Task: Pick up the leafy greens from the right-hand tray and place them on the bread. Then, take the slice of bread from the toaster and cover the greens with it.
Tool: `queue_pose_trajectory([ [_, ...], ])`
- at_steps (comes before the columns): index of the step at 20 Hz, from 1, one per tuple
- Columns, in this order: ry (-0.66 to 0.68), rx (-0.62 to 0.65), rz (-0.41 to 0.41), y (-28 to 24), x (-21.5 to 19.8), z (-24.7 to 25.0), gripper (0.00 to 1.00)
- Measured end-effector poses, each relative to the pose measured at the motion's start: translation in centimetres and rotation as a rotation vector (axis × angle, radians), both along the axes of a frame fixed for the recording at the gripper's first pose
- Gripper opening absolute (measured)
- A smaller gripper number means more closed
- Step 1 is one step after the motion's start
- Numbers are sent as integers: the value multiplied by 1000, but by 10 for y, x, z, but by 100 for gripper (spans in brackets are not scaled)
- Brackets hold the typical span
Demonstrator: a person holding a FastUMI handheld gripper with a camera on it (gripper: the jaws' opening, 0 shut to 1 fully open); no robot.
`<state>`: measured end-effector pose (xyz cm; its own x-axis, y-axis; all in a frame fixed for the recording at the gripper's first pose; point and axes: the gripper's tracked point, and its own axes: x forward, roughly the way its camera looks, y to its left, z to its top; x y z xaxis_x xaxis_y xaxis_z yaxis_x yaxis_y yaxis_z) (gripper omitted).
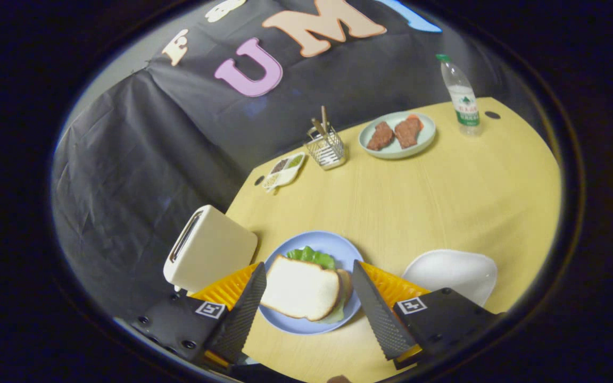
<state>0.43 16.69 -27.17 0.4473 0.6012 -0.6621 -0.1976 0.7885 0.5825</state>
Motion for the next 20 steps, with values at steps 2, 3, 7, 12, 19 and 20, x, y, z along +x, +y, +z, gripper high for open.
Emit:
queue_pose_trajectory([
  [2, -101, -29, 11, -10, 6, 25, 100],
  [3, -153, -39, 14, -13, 5, 41, 100],
  [7, -321, -94, 29, -33, -1, 100, 100],
  [12, -485, -141, -60, -60, -7, 160, 100],
  [19, -656, -305, -214, -108, -12, 205, 100],
  [20, -663, -312, -241, -113, -12, 209, 100],
])
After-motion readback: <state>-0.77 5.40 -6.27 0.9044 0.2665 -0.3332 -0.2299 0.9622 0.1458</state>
